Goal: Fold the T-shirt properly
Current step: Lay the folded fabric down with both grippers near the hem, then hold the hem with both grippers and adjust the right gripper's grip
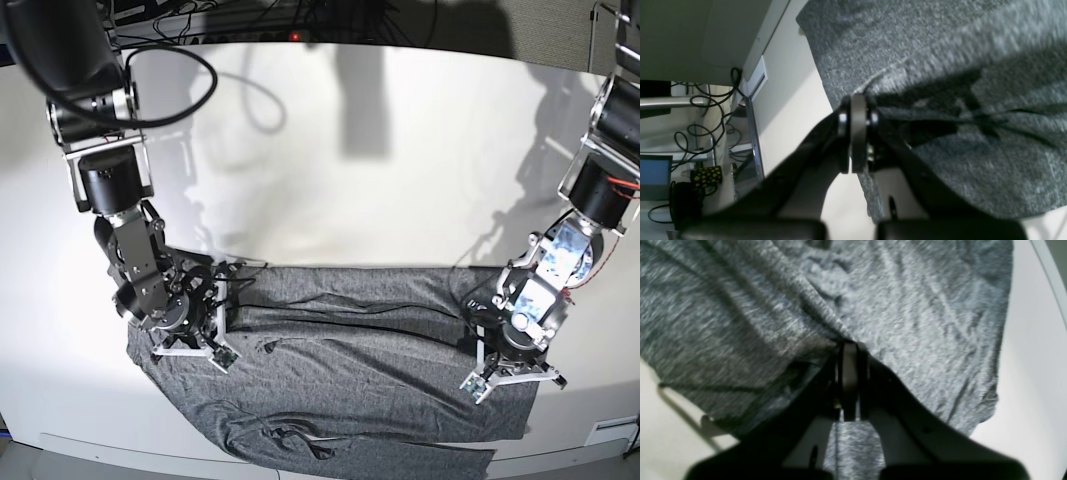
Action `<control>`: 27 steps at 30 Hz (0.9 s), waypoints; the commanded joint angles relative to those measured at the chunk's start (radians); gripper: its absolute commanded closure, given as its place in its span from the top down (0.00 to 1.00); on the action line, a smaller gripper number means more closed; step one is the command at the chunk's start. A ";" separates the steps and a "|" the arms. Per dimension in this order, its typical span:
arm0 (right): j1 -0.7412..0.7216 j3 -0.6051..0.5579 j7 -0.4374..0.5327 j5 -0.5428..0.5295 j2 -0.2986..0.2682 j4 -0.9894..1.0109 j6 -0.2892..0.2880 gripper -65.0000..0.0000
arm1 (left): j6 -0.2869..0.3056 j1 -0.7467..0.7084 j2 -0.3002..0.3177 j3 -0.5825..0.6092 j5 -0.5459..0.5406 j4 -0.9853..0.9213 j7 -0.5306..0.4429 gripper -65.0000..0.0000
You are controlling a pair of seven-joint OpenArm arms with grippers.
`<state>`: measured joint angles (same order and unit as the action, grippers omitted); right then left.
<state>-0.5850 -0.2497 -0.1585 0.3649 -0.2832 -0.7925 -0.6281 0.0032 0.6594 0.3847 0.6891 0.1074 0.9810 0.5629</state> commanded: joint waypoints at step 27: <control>-0.132 0.007 -0.088 -0.134 -0.008 -0.016 0.275 0.00 | -0.014 0.060 0.012 -0.008 0.093 0.011 -0.229 0.00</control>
<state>-0.6765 -0.2485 -0.2638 0.2325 -0.2821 -0.7925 -0.3702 0.0071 0.6765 0.3882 0.6891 0.1864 0.9806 0.3523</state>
